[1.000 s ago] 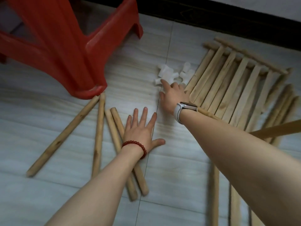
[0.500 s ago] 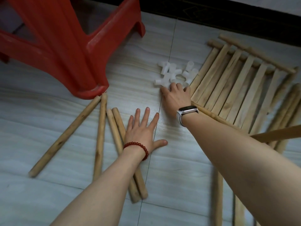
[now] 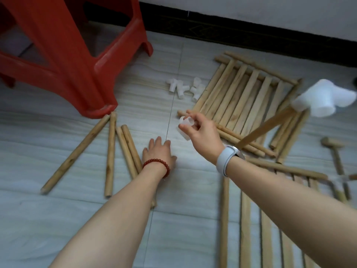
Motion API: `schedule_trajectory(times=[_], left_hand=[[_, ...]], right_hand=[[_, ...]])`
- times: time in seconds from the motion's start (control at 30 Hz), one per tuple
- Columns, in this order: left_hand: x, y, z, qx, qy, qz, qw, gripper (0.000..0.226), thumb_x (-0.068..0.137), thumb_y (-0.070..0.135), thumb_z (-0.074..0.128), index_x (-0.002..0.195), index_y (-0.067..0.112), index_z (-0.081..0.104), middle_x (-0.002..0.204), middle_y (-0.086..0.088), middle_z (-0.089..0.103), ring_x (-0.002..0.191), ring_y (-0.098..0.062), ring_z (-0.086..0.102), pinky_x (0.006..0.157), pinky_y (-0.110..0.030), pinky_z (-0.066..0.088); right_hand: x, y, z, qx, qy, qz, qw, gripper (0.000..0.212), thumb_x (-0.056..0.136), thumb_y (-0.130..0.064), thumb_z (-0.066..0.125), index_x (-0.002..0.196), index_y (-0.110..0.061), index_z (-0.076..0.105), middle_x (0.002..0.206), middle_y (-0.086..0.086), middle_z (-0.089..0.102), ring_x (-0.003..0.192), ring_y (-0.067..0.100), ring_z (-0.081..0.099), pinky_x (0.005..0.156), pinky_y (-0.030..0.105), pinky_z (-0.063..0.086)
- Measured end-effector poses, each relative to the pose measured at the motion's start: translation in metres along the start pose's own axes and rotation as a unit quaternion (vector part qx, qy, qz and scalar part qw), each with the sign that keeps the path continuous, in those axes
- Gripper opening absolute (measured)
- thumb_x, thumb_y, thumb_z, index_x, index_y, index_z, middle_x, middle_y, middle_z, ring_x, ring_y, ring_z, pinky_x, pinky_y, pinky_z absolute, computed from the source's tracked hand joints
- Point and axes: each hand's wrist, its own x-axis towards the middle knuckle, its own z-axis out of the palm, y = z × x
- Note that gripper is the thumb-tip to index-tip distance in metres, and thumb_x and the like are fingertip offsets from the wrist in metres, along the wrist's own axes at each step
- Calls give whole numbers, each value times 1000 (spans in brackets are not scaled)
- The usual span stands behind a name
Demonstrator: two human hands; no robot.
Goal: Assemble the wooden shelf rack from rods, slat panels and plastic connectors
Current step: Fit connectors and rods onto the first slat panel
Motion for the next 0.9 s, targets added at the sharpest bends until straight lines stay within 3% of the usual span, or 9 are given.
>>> schedule_trajectory(times=[0.13,0.33,0.43,0.53,0.77,0.9], left_hand=[[-46,22,-18,-66,46,31,996,46,95,31,45,138,17,39,146,-6,31,133,-25,32,105,-38,31],[-134,77,-83,-113,119,146,976,31,94,23,46,121,14,57,129,-5,51,118,-25,49,95,-36,42],[-184,110,-113,-124,138,216,959,25,93,20,47,112,13,62,117,-6,59,107,-24,56,93,-38,46],[-250,157,-134,-112,134,298,938,26,95,20,46,115,12,61,117,-5,58,105,-19,57,93,-33,46],[-351,266,-122,-97,92,430,893,27,95,21,47,118,14,59,118,-3,58,107,-17,56,94,-33,46],[-387,314,-82,-93,22,461,883,28,94,20,47,118,13,60,118,-3,61,107,-17,57,93,-26,42]], right_hand=[[-67,-19,-49,71,-38,4,997,10,86,-15,64,87,-22,58,82,0,54,72,12,51,62,23,45],[-166,-52,-134,285,-2,107,953,11,91,-8,57,82,-9,50,71,8,58,57,14,59,50,19,45],[-217,-66,-176,373,14,113,921,9,94,-5,48,93,-11,55,76,10,61,56,16,58,50,20,46],[-284,-77,-229,442,45,88,892,27,96,-4,40,108,-17,61,80,6,66,57,15,55,51,23,46],[-400,-57,-316,501,168,82,845,19,94,-4,43,101,-15,57,91,8,59,63,16,54,52,21,49],[-445,-26,-344,402,267,101,870,11,92,-7,52,91,-19,53,84,8,59,60,15,58,53,21,47]])
